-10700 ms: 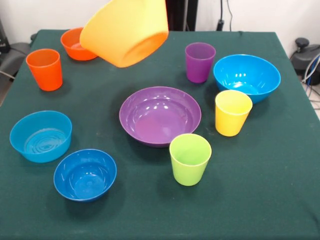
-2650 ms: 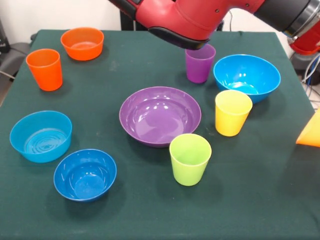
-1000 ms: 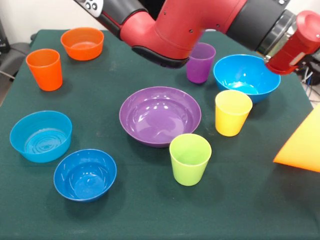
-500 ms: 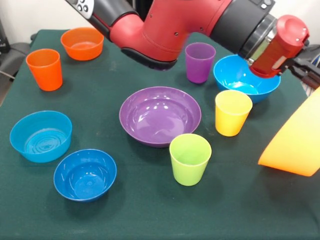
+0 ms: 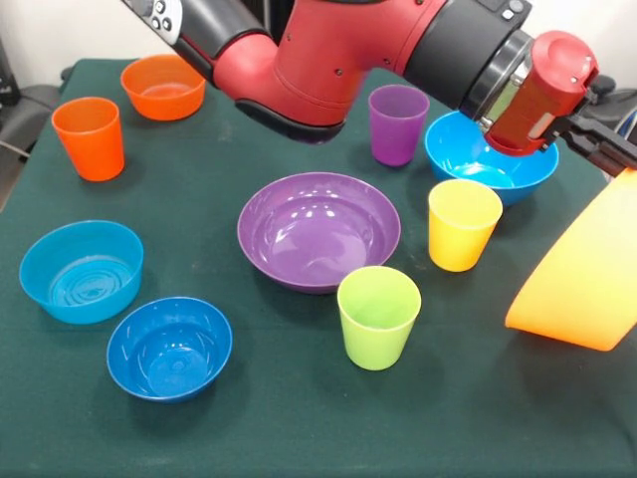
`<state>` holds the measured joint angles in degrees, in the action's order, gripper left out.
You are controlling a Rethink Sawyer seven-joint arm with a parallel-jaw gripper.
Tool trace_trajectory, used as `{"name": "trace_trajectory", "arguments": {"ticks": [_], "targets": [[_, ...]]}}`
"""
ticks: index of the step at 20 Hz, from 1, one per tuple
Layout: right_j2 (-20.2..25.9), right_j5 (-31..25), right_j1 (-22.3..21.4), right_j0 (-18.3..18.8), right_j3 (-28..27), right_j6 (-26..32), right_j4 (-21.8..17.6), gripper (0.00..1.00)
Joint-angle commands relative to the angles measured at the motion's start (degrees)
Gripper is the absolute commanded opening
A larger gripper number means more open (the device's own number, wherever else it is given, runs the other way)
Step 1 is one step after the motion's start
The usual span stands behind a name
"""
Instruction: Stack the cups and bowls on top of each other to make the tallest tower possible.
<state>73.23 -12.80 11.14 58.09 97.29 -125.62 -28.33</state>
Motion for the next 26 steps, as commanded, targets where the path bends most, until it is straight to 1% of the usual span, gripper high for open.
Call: {"name": "trace_trajectory", "arguments": {"ticks": [1,5,14,15,20,22,26], "targets": [[-0.90,-4.98,2.62,-0.67,-1.70,16.15,-6.25,0.00],[-0.93,-4.16,3.15,-0.67,-1.84,15.60,-7.98,0.00],[-1.08,-4.37,7.82,0.72,-3.39,18.47,-11.56,0.00],[-1.03,-4.61,8.58,0.98,-3.64,19.12,-11.88,0.00],[-0.48,-5.89,15.74,2.90,-6.21,25.57,-13.73,0.00],[-0.29,-5.69,17.43,3.07,-6.74,26.53,-14.23,0.00],[-0.45,-4.82,18.45,3.37,-6.65,26.99,-14.76,0.00]]}}
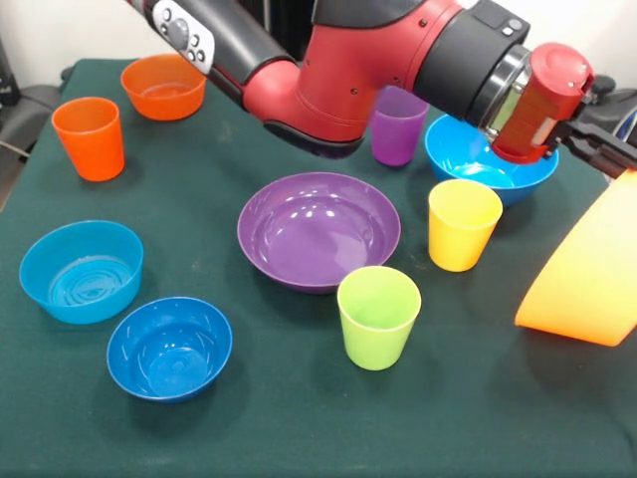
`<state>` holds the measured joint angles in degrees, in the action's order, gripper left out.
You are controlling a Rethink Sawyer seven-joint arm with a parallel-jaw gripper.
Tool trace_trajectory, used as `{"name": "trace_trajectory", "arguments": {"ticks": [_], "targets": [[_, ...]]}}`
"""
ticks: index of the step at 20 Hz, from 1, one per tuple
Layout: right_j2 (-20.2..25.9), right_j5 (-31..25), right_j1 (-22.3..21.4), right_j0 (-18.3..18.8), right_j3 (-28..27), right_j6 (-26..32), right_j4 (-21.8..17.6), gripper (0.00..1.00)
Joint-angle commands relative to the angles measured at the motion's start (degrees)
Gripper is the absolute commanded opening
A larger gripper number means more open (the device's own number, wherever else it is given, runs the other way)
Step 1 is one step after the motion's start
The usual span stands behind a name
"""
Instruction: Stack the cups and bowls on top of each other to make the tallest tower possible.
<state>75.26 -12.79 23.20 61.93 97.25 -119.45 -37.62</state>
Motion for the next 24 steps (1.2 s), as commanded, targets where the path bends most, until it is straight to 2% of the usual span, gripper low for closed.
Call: {"name": "trace_trajectory", "arguments": {"ticks": [1,5,17,24], "targets": [[-2.50,-4.87,6.64,-0.43,-6.79,21.27,-5.40,0.00],[-2.77,-4.60,7.87,-0.15,-7.41,22.89,-5.36,0.00],[-4.69,-4.47,3.70,0.80,-3.82,19.46,-4.49,0.00],[-4.81,-5.66,3.17,1.52,-3.16,19.63,-3.77,0.00]]}}
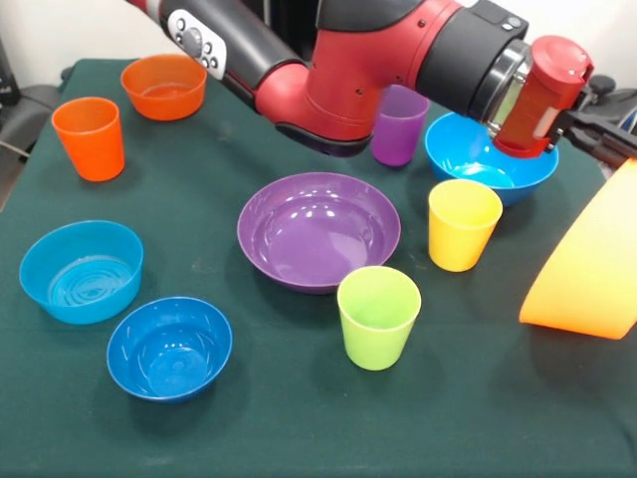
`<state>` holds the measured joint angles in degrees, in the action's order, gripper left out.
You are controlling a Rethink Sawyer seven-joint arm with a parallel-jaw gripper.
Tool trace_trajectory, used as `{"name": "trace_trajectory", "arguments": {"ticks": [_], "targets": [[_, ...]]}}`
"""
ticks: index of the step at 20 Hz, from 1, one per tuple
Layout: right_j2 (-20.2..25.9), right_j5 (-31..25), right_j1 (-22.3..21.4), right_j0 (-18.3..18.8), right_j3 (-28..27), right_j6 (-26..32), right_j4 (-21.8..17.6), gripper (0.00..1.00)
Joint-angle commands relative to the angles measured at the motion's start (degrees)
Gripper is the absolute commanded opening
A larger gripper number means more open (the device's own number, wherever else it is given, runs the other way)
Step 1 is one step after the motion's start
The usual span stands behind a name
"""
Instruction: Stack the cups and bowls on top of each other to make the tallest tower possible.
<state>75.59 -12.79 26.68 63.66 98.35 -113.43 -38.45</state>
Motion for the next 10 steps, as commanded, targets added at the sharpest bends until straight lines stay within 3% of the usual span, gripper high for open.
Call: {"name": "trace_trajectory", "arguments": {"ticks": [1,9,10], "targets": [[-5.15,-5.67,-0.16,-0.13,-4.30,13.75,-2.97,0.00],[-5.56,-5.80,0.98,0.49,-4.90,15.54,-3.43,0.00],[-5.18,-5.10,1.21,-1.18,-5.29,15.16,-3.77,0.00]]}}
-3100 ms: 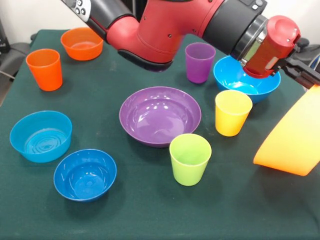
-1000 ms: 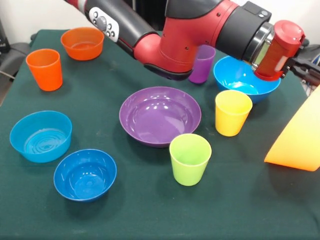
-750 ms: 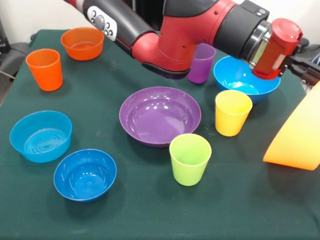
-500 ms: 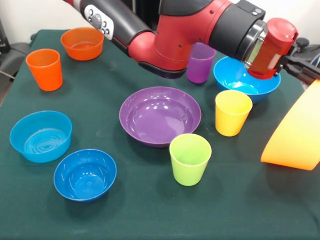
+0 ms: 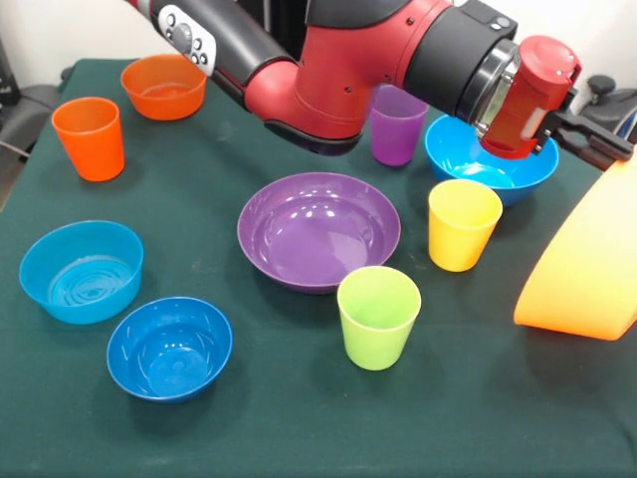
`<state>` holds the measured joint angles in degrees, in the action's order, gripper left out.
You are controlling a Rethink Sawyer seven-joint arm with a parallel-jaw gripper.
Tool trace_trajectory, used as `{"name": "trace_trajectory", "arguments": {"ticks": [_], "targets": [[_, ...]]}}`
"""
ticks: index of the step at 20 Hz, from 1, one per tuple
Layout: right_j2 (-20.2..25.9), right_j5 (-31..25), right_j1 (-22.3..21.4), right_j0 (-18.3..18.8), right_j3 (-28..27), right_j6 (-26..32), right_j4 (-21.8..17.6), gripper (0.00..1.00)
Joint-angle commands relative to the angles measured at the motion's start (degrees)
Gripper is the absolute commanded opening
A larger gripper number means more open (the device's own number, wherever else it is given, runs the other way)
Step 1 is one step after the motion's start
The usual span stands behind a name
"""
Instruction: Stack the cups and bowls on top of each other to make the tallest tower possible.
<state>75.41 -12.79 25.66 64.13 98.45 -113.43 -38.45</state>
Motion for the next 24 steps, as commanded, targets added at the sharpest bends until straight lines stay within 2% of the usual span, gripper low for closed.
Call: {"name": "trace_trajectory", "arguments": {"ticks": [1,3,14,24], "targets": [[-4.65,-5.19,2.29,-2.19,-5.73,15.29,-3.65,0.00],[-4.21,-5.25,2.41,-2.80,-6.15,15.52,-3.57,0.00],[-4.40,-8.18,5.41,-0.46,-7.14,20.03,-2.55,0.00],[-5.13,-10.22,3.84,0.57,-5.51,18.43,-1.63,0.00]]}}
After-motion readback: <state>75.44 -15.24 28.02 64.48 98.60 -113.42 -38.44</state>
